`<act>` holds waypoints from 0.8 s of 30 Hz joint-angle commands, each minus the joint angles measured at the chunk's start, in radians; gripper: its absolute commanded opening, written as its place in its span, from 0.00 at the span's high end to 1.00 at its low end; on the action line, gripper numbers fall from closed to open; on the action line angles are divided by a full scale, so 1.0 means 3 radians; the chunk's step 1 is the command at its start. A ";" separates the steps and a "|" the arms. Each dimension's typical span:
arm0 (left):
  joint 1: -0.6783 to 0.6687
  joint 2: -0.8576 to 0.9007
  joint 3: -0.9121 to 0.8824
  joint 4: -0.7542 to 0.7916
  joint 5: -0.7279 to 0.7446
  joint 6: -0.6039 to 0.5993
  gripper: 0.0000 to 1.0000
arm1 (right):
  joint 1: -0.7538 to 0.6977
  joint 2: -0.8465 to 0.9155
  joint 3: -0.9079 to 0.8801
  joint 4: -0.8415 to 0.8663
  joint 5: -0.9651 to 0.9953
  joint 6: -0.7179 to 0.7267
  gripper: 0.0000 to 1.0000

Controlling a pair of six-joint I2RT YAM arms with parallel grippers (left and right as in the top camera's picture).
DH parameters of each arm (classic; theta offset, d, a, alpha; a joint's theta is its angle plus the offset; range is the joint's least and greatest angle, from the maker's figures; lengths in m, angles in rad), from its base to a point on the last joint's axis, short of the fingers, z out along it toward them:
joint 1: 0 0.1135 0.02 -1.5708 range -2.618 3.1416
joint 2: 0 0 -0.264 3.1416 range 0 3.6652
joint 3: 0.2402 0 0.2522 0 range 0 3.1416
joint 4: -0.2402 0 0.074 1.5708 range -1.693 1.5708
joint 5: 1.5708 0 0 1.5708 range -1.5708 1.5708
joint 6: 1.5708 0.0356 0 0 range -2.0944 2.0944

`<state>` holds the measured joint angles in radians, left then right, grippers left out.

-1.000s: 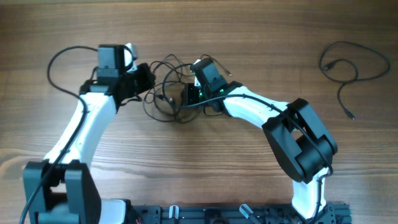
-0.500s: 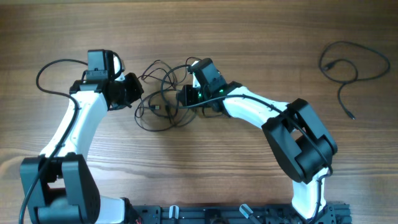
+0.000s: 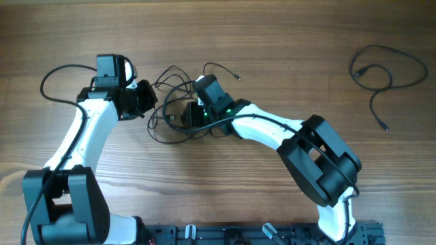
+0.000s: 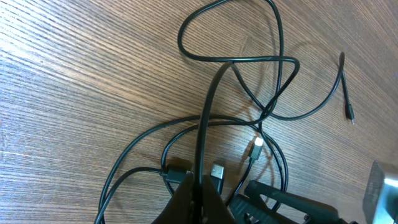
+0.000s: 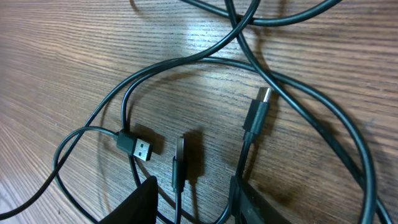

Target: Untangle cables

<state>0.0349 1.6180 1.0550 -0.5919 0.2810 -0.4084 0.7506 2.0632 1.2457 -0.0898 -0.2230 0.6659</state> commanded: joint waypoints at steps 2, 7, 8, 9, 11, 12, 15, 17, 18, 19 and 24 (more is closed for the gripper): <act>0.0000 0.0025 0.0005 0.0001 -0.0041 0.0051 0.96 | 0.0123 0.0257 -0.0031 0.0027 0.0108 0.0051 0.66; 0.0000 0.0025 0.0005 0.0001 -0.0042 0.0051 0.96 | 0.0169 0.0348 -0.0031 0.0070 0.0093 0.0045 0.74; 0.0000 0.0025 0.0005 0.0001 -0.0042 0.0051 0.96 | 0.0170 0.0348 -0.0031 0.0070 0.0093 0.0046 0.75; 0.0000 0.0025 0.0005 0.0001 -0.0042 0.0051 0.96 | 0.0172 0.0348 -0.0031 0.0070 0.0093 0.0046 0.75; 0.0000 0.0025 0.0005 0.0001 -0.0042 0.0051 0.96 | 0.0173 0.0348 -0.0031 0.0056 0.0090 0.0039 0.78; 0.0000 0.0025 0.0005 0.0003 -0.0042 0.0051 0.96 | 0.0181 0.0348 -0.0031 0.0050 0.0069 -0.0006 0.80; 0.0000 0.0025 0.0005 0.0003 -0.0042 0.0051 0.96 | 0.0261 0.0348 -0.0029 -0.0042 0.0145 -0.0128 0.82; 0.0000 0.0025 0.0005 0.0004 -0.0042 0.0051 0.96 | 0.0318 0.0348 -0.0024 -0.0106 0.0322 -0.0149 0.82; 0.0000 0.0025 0.0005 0.0004 -0.0042 0.0051 0.96 | 0.0345 0.0348 -0.0023 -0.0116 0.0388 -0.0219 0.81; 0.0000 0.0025 0.0005 0.0003 -0.0042 0.0052 0.96 | 0.0367 0.0348 -0.0023 -0.0116 0.0432 -0.0267 0.81; 0.0000 0.0025 0.0005 0.0003 -0.0043 0.0052 0.96 | 0.0425 0.0347 -0.0023 -0.0224 0.0580 -0.0351 0.84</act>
<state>0.0349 1.6180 1.0550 -0.5919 0.2779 -0.4049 0.8619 2.1094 1.2701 -0.1009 -0.1089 0.5968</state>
